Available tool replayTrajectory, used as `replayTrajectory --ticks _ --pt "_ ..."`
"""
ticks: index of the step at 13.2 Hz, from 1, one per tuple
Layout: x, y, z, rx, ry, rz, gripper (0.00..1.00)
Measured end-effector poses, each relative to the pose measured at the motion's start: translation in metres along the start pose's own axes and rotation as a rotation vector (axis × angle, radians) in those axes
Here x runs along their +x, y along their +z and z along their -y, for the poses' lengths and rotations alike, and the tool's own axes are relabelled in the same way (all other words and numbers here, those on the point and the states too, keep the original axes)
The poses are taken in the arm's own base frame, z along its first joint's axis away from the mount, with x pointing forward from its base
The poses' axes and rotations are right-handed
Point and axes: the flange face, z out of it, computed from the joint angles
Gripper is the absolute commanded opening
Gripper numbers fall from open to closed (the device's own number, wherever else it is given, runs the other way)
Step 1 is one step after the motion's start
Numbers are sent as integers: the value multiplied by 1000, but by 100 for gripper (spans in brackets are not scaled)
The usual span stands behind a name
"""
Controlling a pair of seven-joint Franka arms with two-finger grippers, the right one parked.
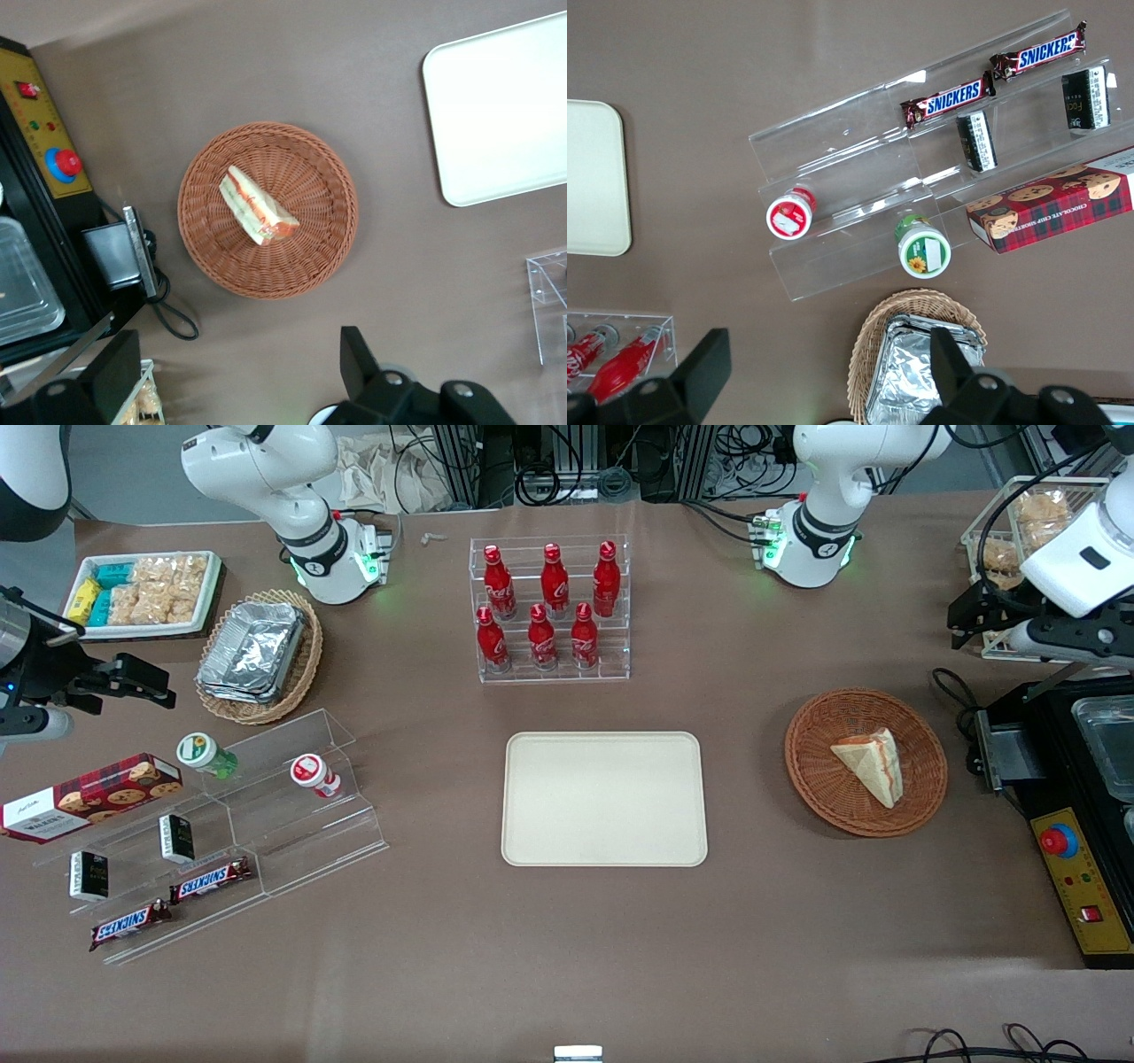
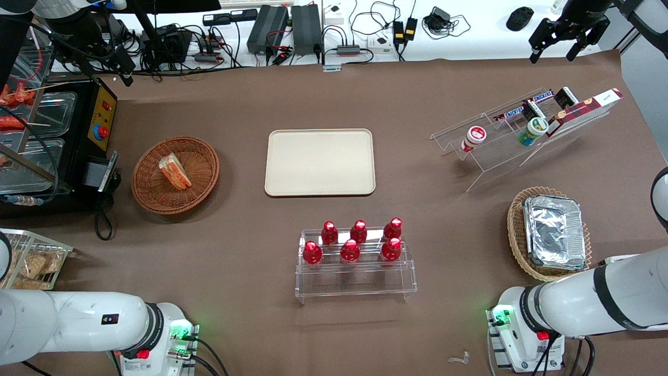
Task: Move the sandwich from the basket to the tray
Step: 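Move the left gripper over the sandwich in the wicker basket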
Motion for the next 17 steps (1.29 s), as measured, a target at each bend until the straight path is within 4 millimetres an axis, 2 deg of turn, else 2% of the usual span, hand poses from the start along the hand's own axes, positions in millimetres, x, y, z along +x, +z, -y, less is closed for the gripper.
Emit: replayTrajectory --ticks 5,7,9,11,15,17 --pt "14 -3 -2 -34 5 -15 100" --pt "17 9 -1 -40 -18 20 100" --pt "22 42 1 -45 -83 65 100" --pt "22 81 3 -38 -185 24 100" --pt "-3 163 4 -38 -540 -51 100" --pt "-9 199 4 -42 -644 -60 100"
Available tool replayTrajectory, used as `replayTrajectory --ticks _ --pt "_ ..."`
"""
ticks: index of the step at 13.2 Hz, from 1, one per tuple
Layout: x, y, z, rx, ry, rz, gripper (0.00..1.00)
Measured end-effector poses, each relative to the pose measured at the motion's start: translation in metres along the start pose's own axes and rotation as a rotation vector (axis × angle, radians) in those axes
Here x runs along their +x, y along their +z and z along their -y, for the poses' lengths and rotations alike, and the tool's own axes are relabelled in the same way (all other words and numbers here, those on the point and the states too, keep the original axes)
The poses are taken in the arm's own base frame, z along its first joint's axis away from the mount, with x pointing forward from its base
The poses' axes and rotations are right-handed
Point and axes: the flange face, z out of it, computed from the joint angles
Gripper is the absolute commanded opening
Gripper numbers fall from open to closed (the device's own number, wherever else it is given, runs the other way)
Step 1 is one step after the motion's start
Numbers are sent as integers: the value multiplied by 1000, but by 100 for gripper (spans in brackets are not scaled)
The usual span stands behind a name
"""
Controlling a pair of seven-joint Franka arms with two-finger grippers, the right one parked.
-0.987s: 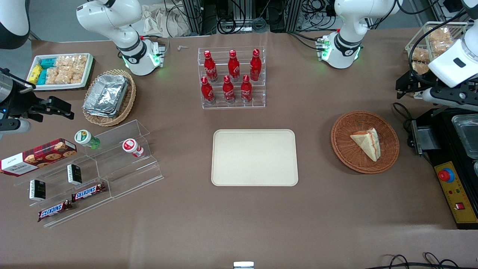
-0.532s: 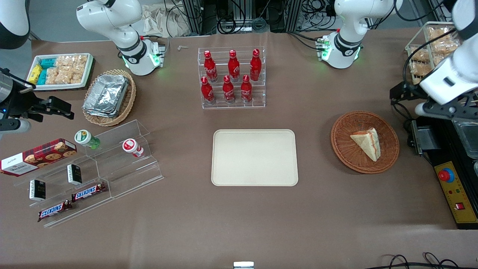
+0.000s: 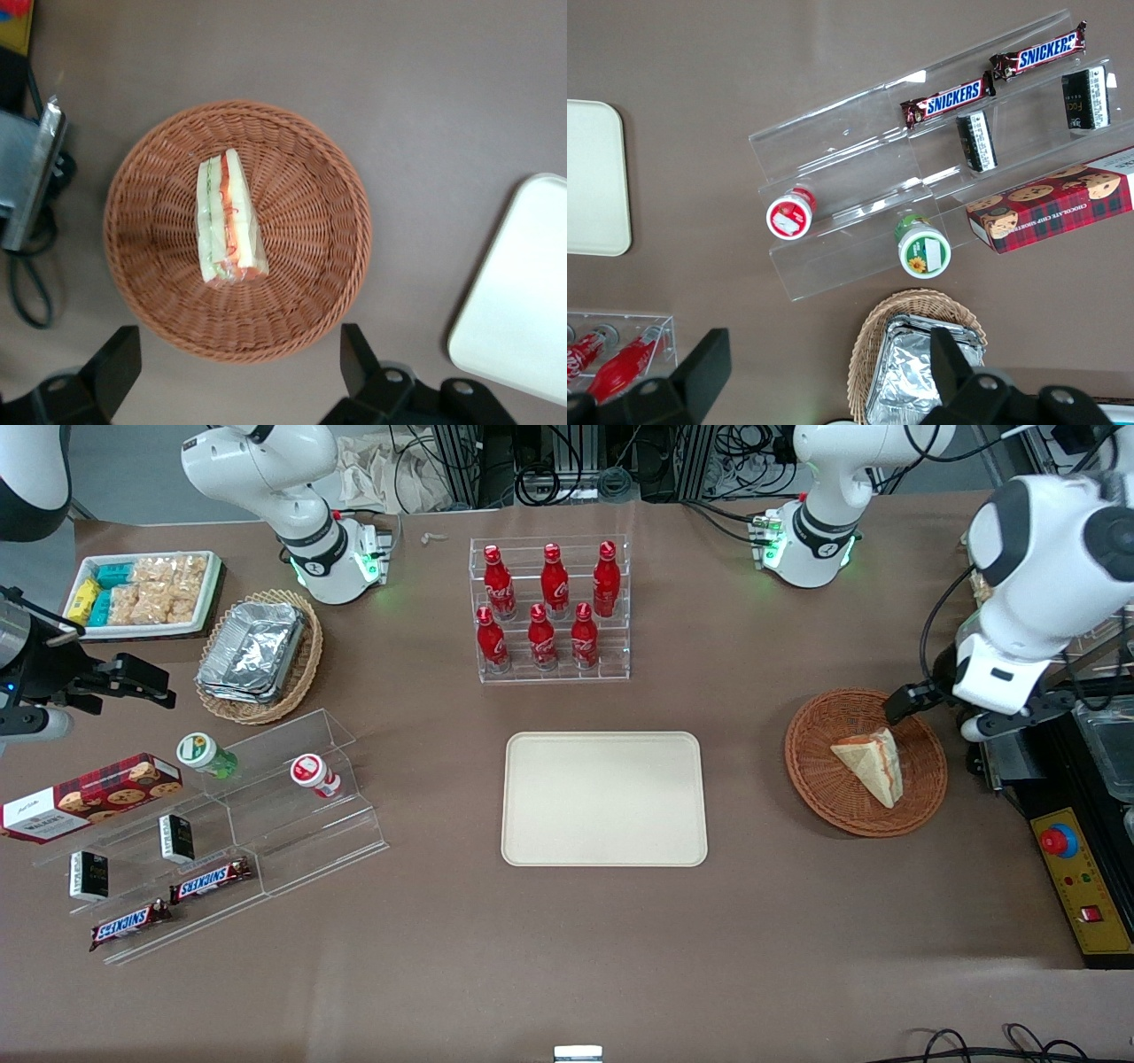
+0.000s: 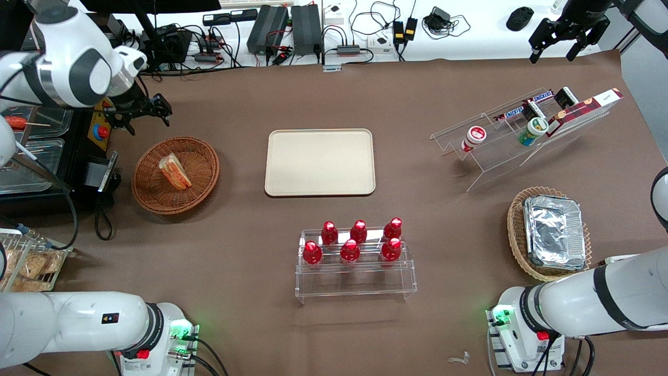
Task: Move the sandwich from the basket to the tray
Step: 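Move the left gripper over the sandwich in the wicker basket, then lower the left gripper and close it on the triangular sandwich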
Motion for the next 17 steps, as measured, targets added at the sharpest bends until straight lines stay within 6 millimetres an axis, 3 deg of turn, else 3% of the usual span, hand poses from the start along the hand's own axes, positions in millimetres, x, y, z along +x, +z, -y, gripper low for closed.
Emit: replayTrajectory --ticks 3,7,9,11,12,13,14,17 --pt "0 53 18 -2 -65 -2 100" --pt "-2 142 29 -20 -128 -29 100" --pt "-2 167 29 -15 -154 -12 100" --pt "-2 176 33 -8 -170 1 100" --pt "0 178 37 -8 -180 -1 81" --pt "2 181 40 -11 -188 -8 36" --pt "3 185 42 -12 -194 -13 1" --pt "4 192 43 -14 -199 -15 0"
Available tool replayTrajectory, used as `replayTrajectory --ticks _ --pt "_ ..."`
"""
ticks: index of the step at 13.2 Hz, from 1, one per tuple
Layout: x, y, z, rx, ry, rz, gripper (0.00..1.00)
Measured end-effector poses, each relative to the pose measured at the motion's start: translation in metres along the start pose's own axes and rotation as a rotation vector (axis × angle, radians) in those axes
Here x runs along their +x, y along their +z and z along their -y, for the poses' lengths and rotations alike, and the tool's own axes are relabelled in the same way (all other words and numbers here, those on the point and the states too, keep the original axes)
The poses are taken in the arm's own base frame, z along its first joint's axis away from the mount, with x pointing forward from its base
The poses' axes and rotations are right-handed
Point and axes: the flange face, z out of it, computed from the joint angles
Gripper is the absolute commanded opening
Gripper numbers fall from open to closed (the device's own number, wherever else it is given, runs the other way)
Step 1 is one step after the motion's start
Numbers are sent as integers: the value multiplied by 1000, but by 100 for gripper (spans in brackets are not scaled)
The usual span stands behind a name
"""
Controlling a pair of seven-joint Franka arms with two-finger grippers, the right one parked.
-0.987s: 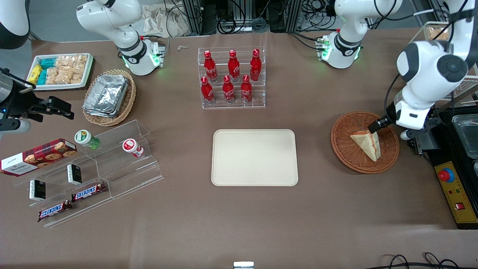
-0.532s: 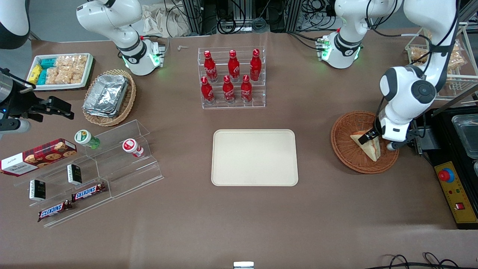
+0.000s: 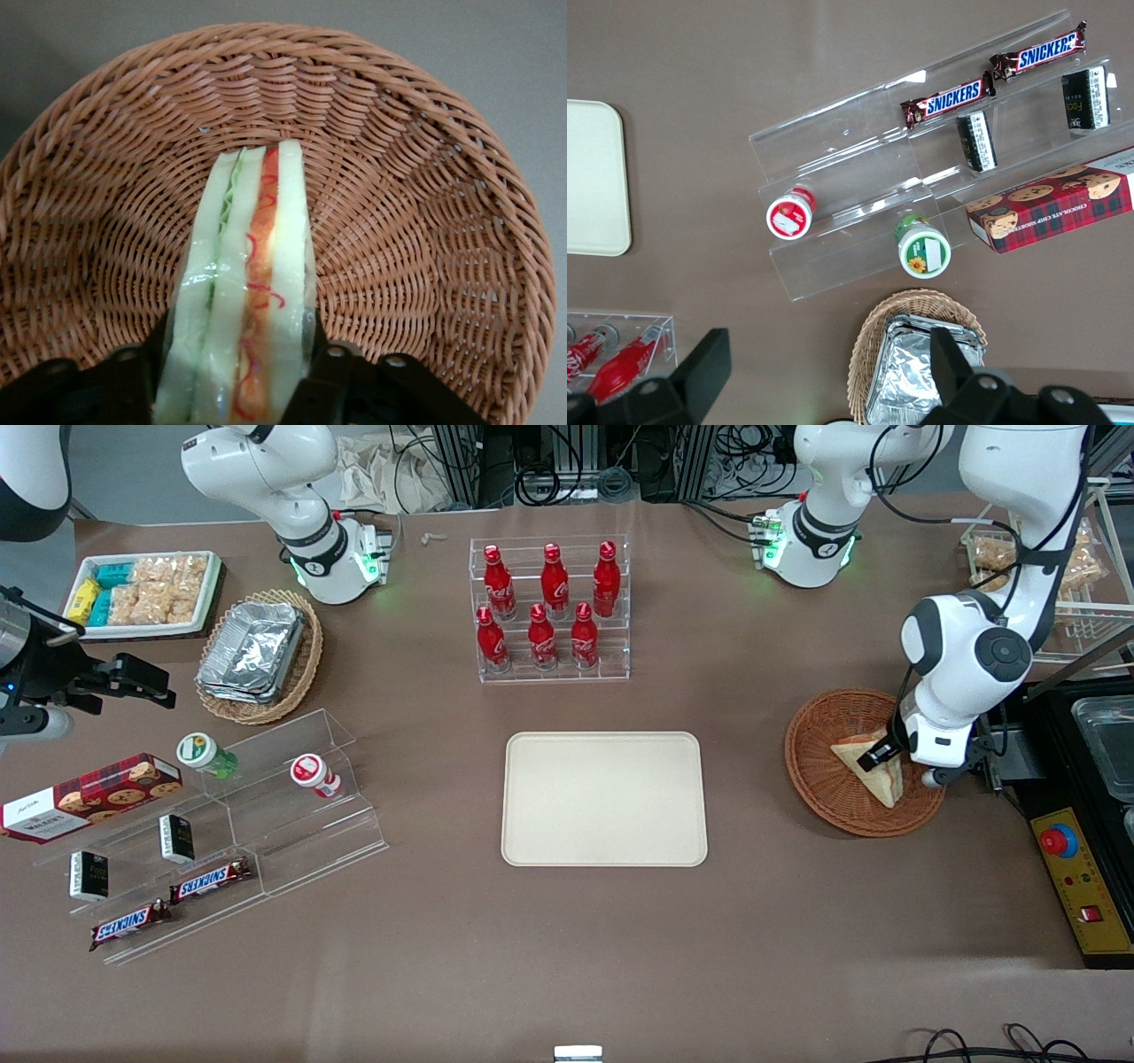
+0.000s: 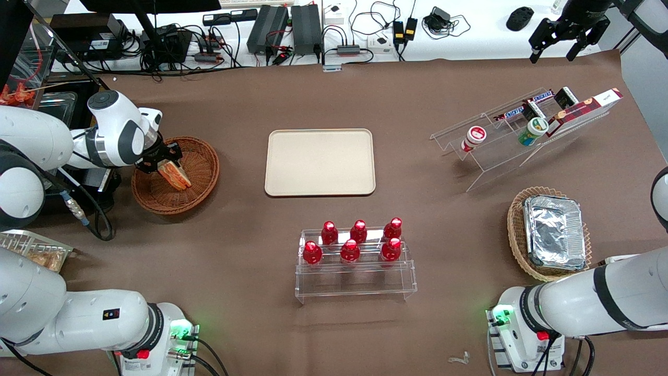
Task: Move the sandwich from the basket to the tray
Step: 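Lower the left gripper and close it on the triangular sandwich, then lift the sandwich and carry it with the left gripper to the tray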
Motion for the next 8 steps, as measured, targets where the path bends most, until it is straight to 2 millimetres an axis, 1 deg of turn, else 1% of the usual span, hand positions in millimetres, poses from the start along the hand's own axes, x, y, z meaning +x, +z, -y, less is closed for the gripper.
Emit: replayTrajectory --ticks 3,5,6,7,8 --pt "3 -7 -3 -7 -5 -12 0" --pt "5 -22 -7 -4 -5 -6 0" --pt "6 -37 -11 3 -1 6 0" --pt "7 -57 -17 12 8 19 0" --pt "6 -82 -27 24 25 39 0"
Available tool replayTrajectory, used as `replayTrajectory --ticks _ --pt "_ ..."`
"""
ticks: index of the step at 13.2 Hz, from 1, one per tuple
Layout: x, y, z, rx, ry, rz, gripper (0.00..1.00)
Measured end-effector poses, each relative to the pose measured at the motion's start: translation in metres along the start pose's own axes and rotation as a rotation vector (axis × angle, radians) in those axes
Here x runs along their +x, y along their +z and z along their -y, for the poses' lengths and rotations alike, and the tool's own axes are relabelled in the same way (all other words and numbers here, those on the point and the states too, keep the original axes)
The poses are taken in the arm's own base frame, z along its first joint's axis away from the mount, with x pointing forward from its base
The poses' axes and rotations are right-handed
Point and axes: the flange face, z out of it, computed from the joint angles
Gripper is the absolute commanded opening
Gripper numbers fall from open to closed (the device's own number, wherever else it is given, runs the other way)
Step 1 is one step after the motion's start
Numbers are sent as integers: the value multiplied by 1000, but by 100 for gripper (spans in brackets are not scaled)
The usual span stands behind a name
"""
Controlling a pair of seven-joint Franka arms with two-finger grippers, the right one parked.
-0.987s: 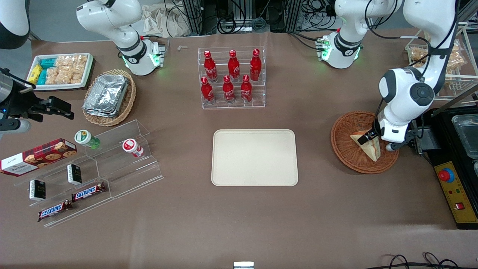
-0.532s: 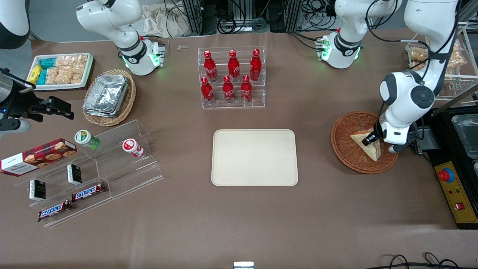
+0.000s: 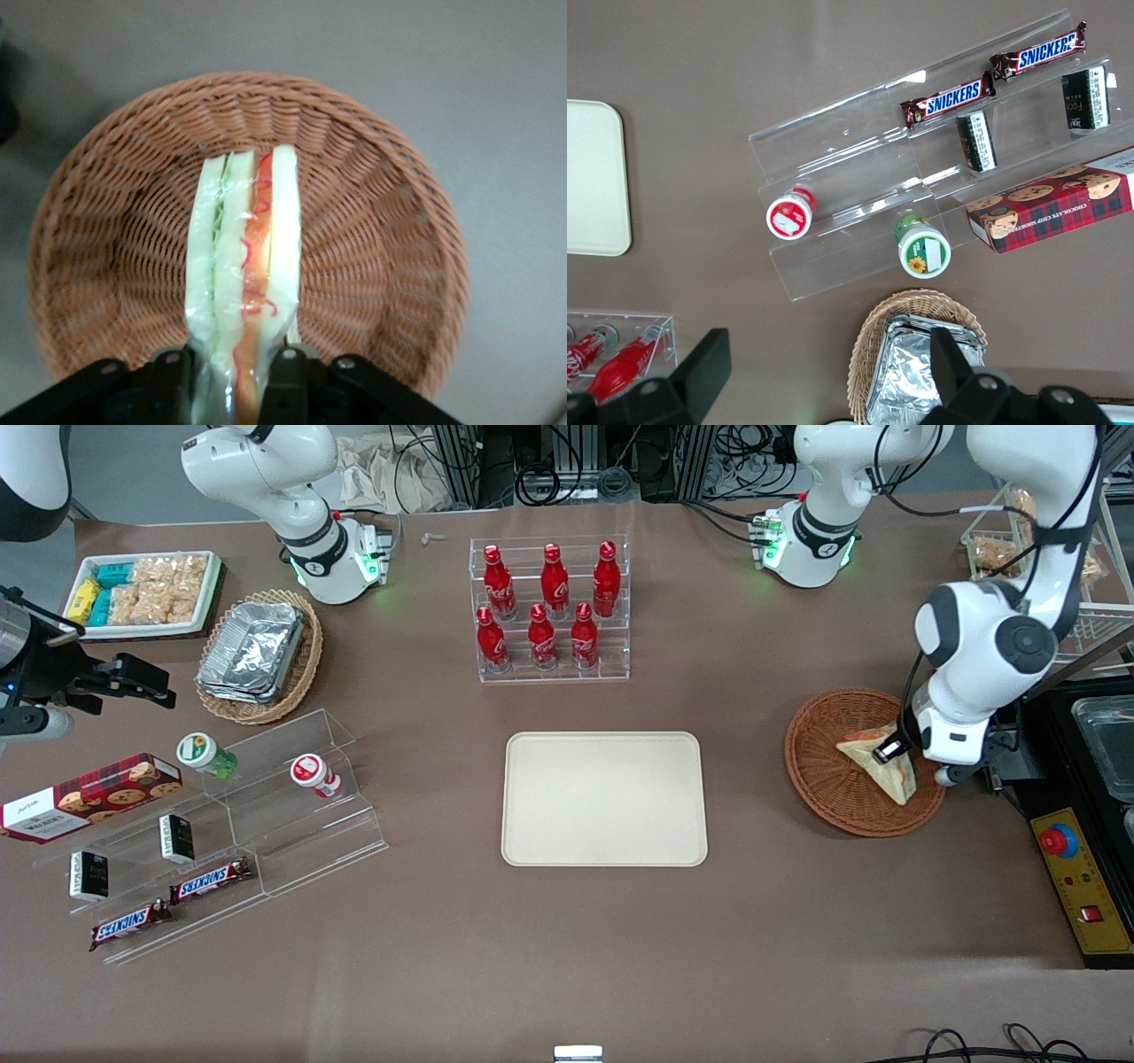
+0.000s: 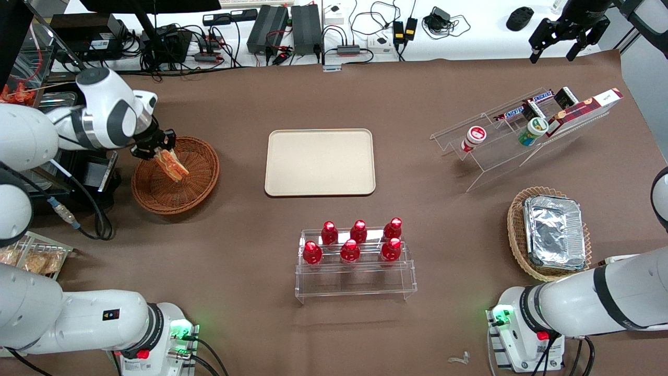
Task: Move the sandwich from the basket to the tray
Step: 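Lift the sandwich and carry it with the left gripper to the tray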
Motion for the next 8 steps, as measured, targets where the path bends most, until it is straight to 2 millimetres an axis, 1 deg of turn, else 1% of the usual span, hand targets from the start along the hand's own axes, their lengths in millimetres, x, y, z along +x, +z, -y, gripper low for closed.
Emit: replayTrajectory --ticks 1,2,3,4,5,6,7,8 --pt "-3 -29 -12 17 24 25 0" --pt "-7 -64 -27 40 52 54 0" --pt "-13 -102 -42 61 82 77 0" --pt "-20 -144 -60 78 115 92 0" --pt "-31 -188 -78 86 152 95 0" --pt "-44 -227 -96 81 190 80 0" --pt "-61 -257 -116 67 238 55 0" --pt "-83 -271 -141 55 296 36 0"
